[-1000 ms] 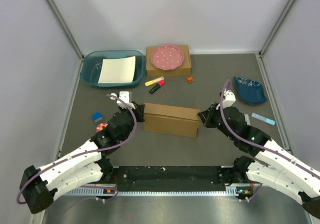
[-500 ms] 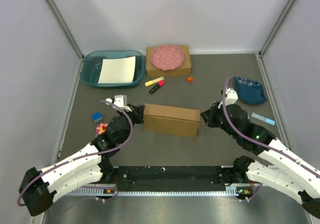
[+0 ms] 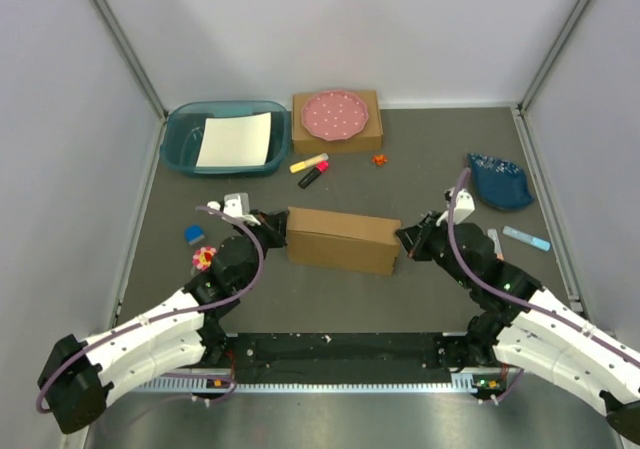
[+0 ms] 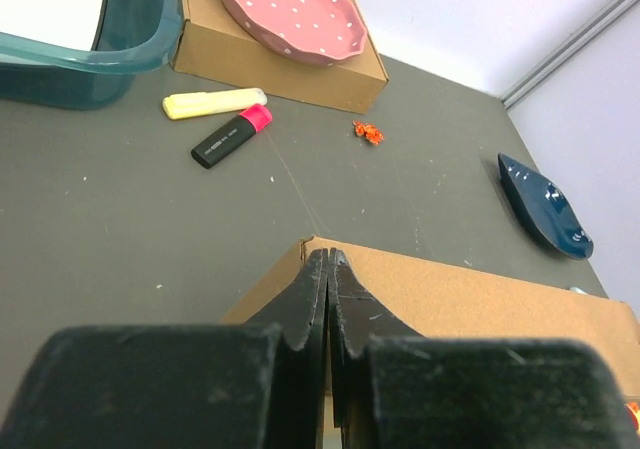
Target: Fold the paper box
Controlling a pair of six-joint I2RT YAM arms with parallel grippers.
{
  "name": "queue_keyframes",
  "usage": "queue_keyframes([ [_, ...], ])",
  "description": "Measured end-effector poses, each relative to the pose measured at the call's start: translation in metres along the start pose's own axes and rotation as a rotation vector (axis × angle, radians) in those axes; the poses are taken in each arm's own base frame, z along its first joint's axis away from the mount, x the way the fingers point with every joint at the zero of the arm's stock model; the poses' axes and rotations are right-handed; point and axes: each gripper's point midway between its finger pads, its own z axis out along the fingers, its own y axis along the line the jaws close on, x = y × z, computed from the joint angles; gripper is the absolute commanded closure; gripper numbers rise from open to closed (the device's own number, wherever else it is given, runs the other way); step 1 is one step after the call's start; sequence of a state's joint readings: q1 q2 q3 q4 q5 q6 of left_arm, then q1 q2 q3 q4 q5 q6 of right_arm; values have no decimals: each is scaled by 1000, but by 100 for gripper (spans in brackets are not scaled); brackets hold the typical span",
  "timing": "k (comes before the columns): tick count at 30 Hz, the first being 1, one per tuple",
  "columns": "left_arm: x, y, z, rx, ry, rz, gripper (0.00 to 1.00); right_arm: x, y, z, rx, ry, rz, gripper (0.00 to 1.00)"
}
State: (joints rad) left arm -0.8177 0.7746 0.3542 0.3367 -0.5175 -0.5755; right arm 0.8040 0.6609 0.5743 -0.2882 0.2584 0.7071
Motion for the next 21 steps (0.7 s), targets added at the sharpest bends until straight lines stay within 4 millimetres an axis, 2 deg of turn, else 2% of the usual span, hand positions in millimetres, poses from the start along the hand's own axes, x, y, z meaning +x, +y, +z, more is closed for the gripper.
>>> queue_keyframes([
  [7, 1, 0, -1, 14, -17, -45, 99, 0, 1, -3, -32, -35, 51, 100],
  [10, 0, -1, -5, 29, -17, -50, 95, 0, 1, -4, -31, -27, 48, 100],
  [14, -5, 5, -17, 29, -25, -52, 85, 0, 2, -2, -28, -22, 47, 100],
  [18, -8, 19, -25, -13, -6, -12, 82, 0, 2, -1, -28, -23, 47, 100],
  [21, -17, 18, -24, -31, 4, 7, 81, 0, 2, -1, -28, -23, 47, 100],
])
